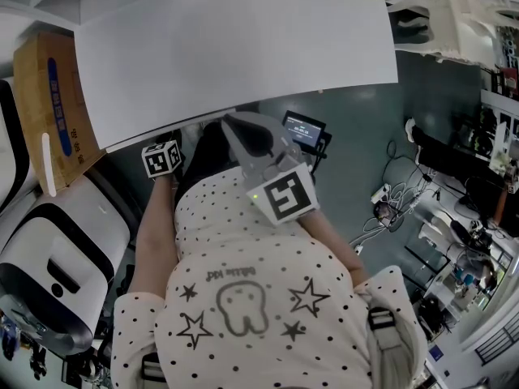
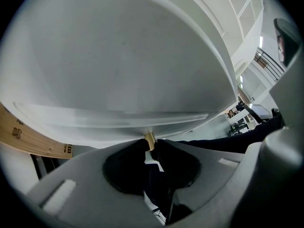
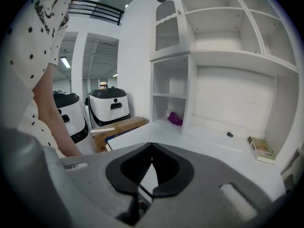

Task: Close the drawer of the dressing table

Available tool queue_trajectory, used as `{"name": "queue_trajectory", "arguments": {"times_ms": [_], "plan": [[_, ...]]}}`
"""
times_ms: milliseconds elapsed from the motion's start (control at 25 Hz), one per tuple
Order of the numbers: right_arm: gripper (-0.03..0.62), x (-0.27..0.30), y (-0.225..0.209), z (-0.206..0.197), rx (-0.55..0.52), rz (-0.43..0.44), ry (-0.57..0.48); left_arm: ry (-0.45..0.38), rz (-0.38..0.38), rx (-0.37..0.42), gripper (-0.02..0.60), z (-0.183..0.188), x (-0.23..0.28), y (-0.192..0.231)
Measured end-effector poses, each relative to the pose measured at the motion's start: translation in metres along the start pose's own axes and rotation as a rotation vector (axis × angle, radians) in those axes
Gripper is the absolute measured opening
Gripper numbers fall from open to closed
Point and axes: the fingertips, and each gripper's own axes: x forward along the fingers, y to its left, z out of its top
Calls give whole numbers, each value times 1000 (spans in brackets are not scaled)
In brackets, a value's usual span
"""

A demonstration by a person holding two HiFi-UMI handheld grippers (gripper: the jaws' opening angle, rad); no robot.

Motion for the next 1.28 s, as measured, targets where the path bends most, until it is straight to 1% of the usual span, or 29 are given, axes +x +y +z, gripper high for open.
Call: {"name": "queue_trajectory", "arguments": {"times_ms": [680, 800, 1080, 1280], "plan": [[0, -2, -3, -1, 5, -2, 6, -9, 17, -15, 75, 7, 1, 3], [0, -1, -4, -1, 7, 0, 8, -10, 8, -28, 75, 8, 3, 2], [0, -1, -4, -1, 2, 4, 8, -21, 22, -58, 75, 13, 4, 4], [0, -1, -3, -3, 1, 5, 10, -26, 31, -66, 75, 13, 5, 6]]}}
